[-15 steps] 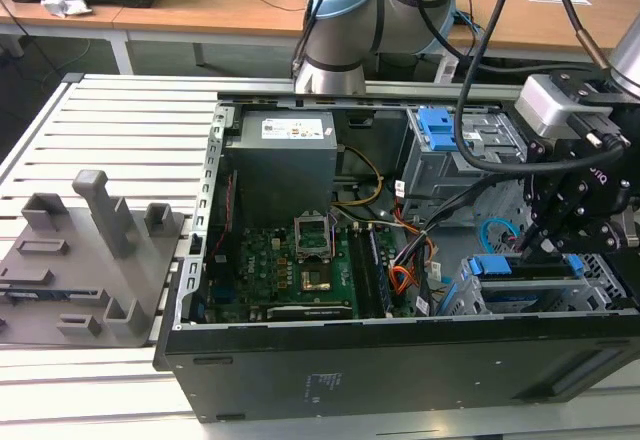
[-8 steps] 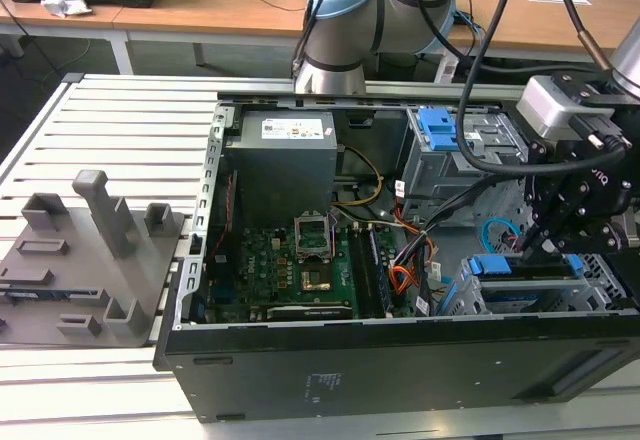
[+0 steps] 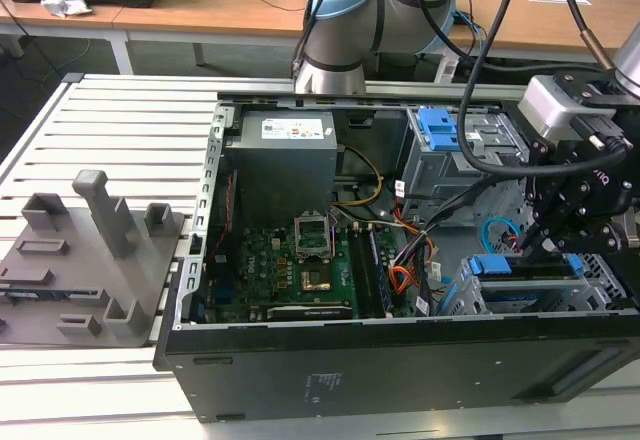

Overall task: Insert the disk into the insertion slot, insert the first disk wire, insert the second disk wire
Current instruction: 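Insert the second disk wire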

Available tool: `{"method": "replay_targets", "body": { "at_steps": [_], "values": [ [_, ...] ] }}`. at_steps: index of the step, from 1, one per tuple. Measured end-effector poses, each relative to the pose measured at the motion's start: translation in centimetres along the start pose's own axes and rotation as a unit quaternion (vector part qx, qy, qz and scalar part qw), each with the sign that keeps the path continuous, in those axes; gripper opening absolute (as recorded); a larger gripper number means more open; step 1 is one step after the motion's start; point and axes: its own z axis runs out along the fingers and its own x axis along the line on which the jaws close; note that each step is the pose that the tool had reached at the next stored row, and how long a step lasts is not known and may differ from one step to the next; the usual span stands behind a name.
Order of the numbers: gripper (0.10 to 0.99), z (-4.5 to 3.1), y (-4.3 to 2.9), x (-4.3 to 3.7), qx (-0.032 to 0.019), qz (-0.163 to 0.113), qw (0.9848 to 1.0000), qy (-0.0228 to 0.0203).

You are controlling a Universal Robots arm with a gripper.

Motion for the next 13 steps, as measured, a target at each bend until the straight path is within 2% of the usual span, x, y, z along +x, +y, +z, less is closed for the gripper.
{"method": "replay_targets", "body": {
  "at_steps": [9,13],
  "values": [
    [0.165,0.40,-0.03,0.25,0.0000,0.000,1.0000,0.0001],
    [0.165,0.35,-0.03,0.24,0.0000,0.000,1.0000,-0.0003]
  ]
}}
